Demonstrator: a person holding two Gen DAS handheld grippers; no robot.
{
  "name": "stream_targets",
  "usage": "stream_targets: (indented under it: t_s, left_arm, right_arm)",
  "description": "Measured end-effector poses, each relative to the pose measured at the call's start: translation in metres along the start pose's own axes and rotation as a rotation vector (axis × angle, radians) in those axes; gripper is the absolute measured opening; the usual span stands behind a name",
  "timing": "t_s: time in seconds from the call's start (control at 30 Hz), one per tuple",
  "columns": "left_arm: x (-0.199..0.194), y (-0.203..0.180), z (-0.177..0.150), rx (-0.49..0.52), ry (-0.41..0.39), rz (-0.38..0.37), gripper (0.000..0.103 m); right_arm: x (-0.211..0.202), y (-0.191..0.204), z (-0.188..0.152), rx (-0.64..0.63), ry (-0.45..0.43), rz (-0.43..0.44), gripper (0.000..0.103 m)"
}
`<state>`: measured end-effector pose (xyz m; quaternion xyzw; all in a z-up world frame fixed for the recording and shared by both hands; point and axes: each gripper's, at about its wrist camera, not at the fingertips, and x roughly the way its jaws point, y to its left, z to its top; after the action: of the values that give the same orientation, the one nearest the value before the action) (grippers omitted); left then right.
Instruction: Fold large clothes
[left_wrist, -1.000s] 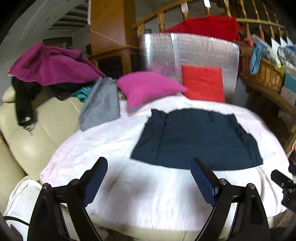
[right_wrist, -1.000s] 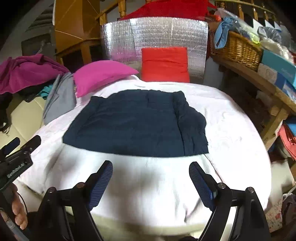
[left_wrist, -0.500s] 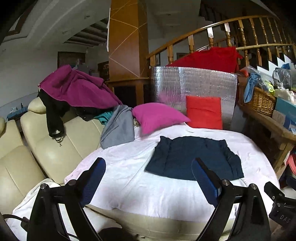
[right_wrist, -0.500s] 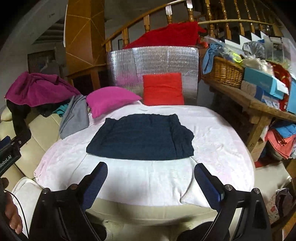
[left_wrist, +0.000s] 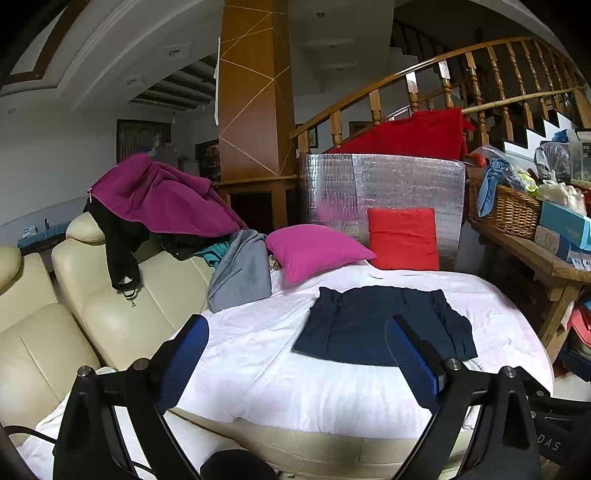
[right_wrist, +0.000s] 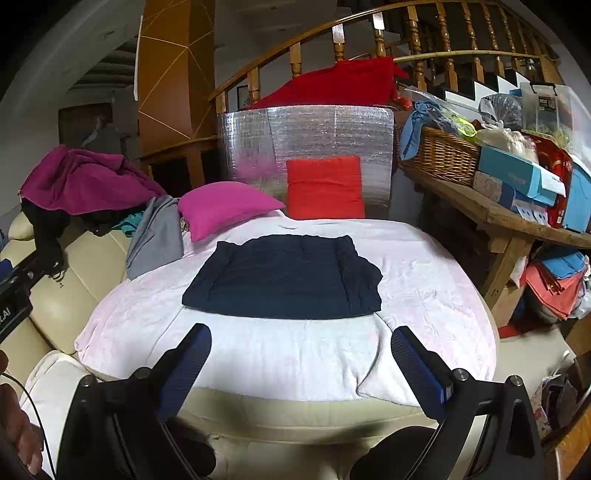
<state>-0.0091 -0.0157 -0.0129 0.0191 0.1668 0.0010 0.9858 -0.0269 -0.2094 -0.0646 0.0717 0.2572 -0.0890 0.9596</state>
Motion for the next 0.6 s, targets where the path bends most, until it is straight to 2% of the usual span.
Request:
stream_targets:
  t_s: [0.6]
  left_arm:
    - [-0.014,0.001,0.004,-0.013,-0.025,-0.008,0.099]
  right_arm:
    - [-0.017,-0.012,0.006,0.03,-0.029,-0.008,0.099]
